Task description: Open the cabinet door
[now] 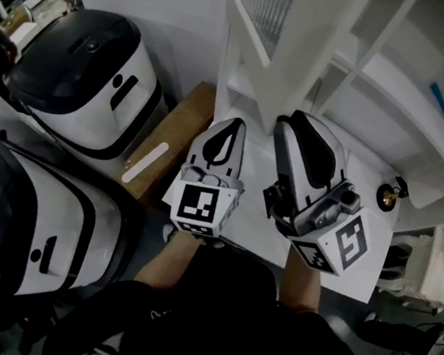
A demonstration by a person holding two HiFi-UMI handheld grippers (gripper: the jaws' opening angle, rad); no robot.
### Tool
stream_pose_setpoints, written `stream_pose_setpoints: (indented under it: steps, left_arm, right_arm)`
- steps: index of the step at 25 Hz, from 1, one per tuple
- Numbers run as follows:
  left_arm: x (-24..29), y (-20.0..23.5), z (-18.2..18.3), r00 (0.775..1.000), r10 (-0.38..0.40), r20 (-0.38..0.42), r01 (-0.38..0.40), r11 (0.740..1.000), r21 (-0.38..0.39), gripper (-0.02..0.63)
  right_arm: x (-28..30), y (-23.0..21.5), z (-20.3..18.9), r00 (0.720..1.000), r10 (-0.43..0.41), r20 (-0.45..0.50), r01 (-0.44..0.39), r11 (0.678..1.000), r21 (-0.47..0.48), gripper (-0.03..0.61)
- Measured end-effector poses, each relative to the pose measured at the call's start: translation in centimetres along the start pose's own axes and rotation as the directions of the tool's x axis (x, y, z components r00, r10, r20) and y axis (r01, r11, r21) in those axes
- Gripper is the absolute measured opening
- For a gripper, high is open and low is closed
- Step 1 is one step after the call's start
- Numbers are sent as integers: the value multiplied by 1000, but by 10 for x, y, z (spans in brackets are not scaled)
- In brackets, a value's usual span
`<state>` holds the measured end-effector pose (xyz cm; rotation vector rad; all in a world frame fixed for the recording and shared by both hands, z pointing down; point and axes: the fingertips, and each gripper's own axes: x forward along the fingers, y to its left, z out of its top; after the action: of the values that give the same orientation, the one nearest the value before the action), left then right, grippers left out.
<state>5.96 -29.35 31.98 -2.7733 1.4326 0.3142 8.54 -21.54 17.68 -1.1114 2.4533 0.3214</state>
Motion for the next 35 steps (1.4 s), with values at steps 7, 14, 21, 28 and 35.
stream_pose_setpoints:
  steps: [7,14,21,28,35]
  left_arm:
    - [-10,16,1,999,40,-4,-40,999,-2,11]
    - [-26,44,4,995,100,-4,-100,995,2,11]
    - [-48,80,12,984,177,0,-177,984,21,10]
    - [-71,108,24,971,241,8,-241,970,41,11]
    - [-84,127,24,963,269,-1,-269,961,62,10]
  right_arm:
    - [14,22,-8,998,69,8,-70,997,37,60]
    - [33,43,-19,990,137,21,-138,988,69,51]
    - [61,71,-31,979,199,41,-203,970,135,35]
    - [83,83,-65,982,189,-28,-185,976,117,18]
    - [91,85,-103,982,166,-88,-150,975,164,18]
